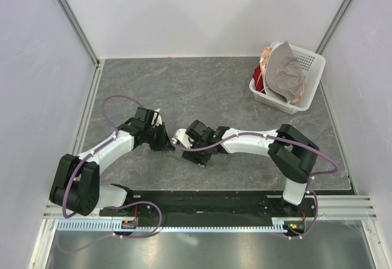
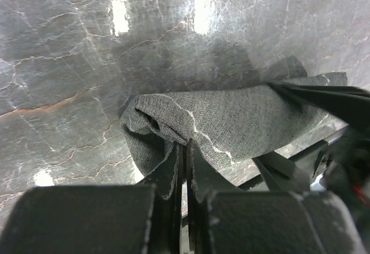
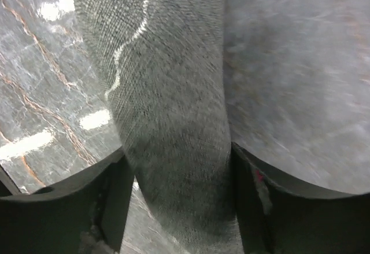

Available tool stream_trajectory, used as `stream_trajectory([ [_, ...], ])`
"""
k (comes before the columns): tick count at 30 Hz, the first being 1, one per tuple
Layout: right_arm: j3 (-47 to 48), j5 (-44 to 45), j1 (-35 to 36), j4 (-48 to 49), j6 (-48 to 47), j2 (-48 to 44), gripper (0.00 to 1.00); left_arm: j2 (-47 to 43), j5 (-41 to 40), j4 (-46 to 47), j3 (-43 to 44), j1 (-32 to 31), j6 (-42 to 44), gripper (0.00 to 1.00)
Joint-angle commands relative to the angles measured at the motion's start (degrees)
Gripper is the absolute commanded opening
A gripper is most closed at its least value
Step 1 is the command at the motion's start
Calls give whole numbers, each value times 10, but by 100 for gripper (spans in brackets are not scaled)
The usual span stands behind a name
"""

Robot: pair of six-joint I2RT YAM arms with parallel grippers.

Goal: Fold the napkin, place the utensils inside, and roll it up
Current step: Roll the napkin with the utensil

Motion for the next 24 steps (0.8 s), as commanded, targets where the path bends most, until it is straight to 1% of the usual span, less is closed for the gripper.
stream_trajectory([
  [1,39,-73,-14,-28,-5,32,66,0,31,-1,26,2,34,7],
  [2,42,-88,-20,-33,-5,35,59,-4,30,0,26,2,36,10],
  [3,46,-126,-25,-40,-4,38,56,-6,28,-1,26,2,35,19],
  [5,53,-172,-44,-52,-3,47,50,-18,19,1,27,2,40,28],
  [6,60,-206,-52,-66,-2,52,48,-24,14,0,27,2,42,35],
  [8,64,-229,-68,-76,-1,63,44,-33,2,0,26,3,44,41],
  [9,67,-251,-72,-83,-2,71,44,-40,1,0,23,3,45,46],
  [10,68,-263,-84,-88,-2,75,43,-45,-1,0,22,2,42,48],
  [12,76,-297,-96,-105,-7,85,43,-59,-9,0,15,2,39,51],
  [16,90,-374,-122,-136,-19,126,42,-88,-26,4,2,2,33,54],
  [21,107,-418,-138,-158,-28,171,42,-115,-6,44,-29,2,18,54],
  [24,113,-438,-151,-159,-27,189,42,-113,3,61,-42,3,9,52],
])
